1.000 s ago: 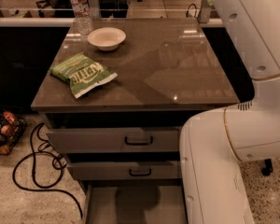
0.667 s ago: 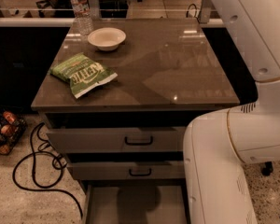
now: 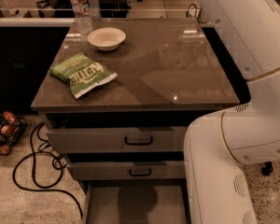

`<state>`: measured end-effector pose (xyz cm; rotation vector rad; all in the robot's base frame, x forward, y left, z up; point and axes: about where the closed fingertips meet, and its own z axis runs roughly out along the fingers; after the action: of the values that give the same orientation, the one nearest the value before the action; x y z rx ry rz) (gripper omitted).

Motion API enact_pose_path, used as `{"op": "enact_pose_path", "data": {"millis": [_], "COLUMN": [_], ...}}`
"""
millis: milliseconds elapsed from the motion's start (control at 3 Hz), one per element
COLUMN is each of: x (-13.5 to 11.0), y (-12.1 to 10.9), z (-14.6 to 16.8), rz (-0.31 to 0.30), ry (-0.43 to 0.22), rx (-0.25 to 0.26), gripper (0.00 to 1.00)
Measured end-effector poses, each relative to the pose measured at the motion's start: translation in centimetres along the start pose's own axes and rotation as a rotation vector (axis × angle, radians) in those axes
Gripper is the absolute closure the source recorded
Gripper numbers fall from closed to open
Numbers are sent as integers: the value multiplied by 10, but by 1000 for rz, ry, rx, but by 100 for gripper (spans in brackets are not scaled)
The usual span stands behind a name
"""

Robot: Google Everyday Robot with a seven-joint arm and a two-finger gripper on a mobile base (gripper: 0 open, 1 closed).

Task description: Place green rice chip bag into bottom drawer

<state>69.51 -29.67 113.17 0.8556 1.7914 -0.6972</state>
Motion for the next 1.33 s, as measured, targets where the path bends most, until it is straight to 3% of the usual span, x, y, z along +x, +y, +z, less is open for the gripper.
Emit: {"op": "enact_pose_path", "data": {"millis": [333,667,1000,1333], "x": [-8,-19,-20,-13], "y": [2,1,-6,-15], "z": [-2,-16,-41,-71], "rz": [13,53,119,182], "ry": [0,78,211,310], "rx": [-32,-233,-495,-686], "gripper": [100,100,100,100]}}
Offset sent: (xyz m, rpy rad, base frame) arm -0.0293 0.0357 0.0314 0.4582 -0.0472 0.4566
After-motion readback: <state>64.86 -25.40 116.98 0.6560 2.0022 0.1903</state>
